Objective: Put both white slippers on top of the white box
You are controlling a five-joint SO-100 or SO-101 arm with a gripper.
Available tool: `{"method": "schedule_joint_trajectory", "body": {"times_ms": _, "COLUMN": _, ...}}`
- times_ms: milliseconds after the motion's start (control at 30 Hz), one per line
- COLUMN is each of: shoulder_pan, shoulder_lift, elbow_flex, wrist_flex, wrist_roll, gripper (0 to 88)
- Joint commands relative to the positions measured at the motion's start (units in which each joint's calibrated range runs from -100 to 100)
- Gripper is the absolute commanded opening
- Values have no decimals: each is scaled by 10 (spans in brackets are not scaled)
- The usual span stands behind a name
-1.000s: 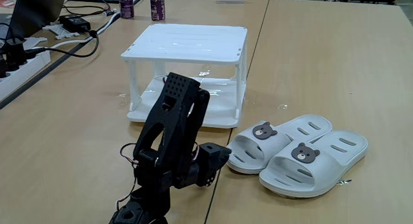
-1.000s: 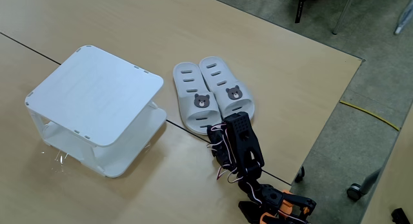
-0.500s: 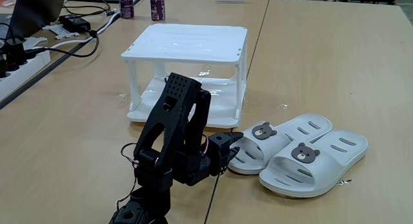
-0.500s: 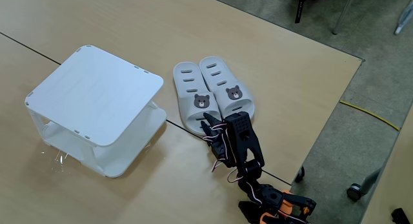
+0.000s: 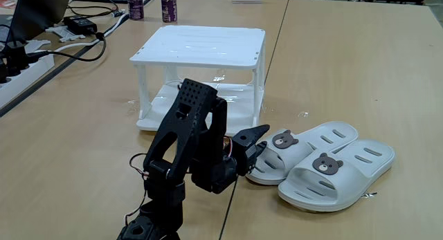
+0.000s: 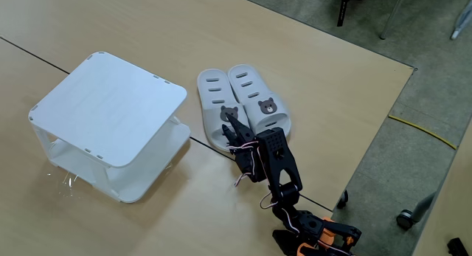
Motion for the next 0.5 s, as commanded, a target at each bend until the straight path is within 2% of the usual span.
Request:
{"method": "schedule_joint_trajectory", "body": {"times_ms": 0, "shoulder_pan": 11, "shoulder_lift": 25, "elbow_flex": -47, "wrist_flex": 21, "wrist_roll": 4, "gripper": 263}}
{"method": "schedule_joint_trajectory", "body": {"times_ms": 267, "shoulder_pan": 13, "shoulder_lift": -7, "elbow_flex": 45, "wrist_flex": 13, "wrist_roll": 4, "gripper": 263}}
{"method": "schedule_joint_trajectory", "body": {"times_ms": 467, "shoulder_pan": 18, "shoulder_lift": 0, "elbow_flex": -30, "wrist_flex": 20, "wrist_roll": 4, "gripper": 267}}
